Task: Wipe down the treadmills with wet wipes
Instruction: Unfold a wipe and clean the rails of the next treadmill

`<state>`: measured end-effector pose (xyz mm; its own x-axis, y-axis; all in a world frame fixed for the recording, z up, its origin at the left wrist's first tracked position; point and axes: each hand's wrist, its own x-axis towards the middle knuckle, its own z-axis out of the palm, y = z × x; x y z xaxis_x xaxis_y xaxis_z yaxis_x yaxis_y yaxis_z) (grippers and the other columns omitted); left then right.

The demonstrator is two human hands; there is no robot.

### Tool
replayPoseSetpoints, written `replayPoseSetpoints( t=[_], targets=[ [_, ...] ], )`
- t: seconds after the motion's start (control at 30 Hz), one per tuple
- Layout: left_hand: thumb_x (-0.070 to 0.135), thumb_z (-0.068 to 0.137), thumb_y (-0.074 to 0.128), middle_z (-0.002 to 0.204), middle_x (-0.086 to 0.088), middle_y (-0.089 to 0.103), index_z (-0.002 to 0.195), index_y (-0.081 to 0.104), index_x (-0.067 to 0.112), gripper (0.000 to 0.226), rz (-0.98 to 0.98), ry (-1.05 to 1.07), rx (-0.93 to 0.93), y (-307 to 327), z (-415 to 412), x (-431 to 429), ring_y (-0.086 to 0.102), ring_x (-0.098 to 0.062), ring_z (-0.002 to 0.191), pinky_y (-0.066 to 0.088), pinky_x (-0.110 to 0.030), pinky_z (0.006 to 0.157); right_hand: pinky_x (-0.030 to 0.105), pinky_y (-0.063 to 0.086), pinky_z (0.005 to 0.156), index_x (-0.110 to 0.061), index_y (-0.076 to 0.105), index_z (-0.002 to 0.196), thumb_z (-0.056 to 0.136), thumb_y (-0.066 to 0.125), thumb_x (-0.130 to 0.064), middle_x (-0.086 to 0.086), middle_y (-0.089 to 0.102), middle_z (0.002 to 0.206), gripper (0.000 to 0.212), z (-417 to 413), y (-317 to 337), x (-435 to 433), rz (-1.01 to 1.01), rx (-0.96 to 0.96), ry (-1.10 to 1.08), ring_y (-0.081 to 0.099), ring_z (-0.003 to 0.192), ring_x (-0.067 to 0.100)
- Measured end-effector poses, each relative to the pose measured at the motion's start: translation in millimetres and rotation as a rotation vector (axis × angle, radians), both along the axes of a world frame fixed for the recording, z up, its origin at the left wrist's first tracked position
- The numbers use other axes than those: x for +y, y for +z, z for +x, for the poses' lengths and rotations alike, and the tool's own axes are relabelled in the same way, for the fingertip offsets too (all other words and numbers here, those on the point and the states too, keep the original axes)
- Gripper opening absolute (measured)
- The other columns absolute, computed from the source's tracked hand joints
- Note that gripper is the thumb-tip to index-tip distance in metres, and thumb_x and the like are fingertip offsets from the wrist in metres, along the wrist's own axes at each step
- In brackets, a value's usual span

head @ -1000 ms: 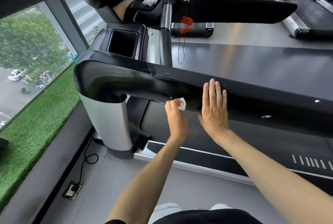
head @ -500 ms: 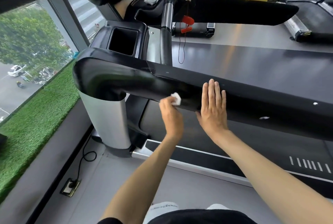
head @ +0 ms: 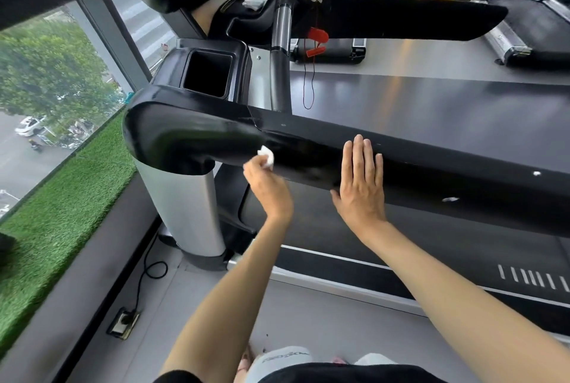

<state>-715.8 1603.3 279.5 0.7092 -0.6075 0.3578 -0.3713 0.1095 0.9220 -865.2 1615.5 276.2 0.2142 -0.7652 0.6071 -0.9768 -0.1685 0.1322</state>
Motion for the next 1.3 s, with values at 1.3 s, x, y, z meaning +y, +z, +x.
replayPoseSetpoints(
  t=[1.3],
  targets=[
    [-0.015, 0.067, 0.051, 0.103, -0.001, 0.048, 0.109, 0.055, 0.013, 0.051, 0.115, -0.598, -0.473, -45.8, -51.6, 35.7, 0.042, -0.021, 0.095, 0.049, -0.036, 0.069, 0.043, -0.007, 0.120, 0.001, -0.006, 0.151, 0.077, 0.074, -0.009, 0.017, -0.017, 0.159, 0.109, -6.1, 8.8, 10.4, 0.100, 0.046, -0.026, -0.011, 0.148, 0.031]
  ],
)
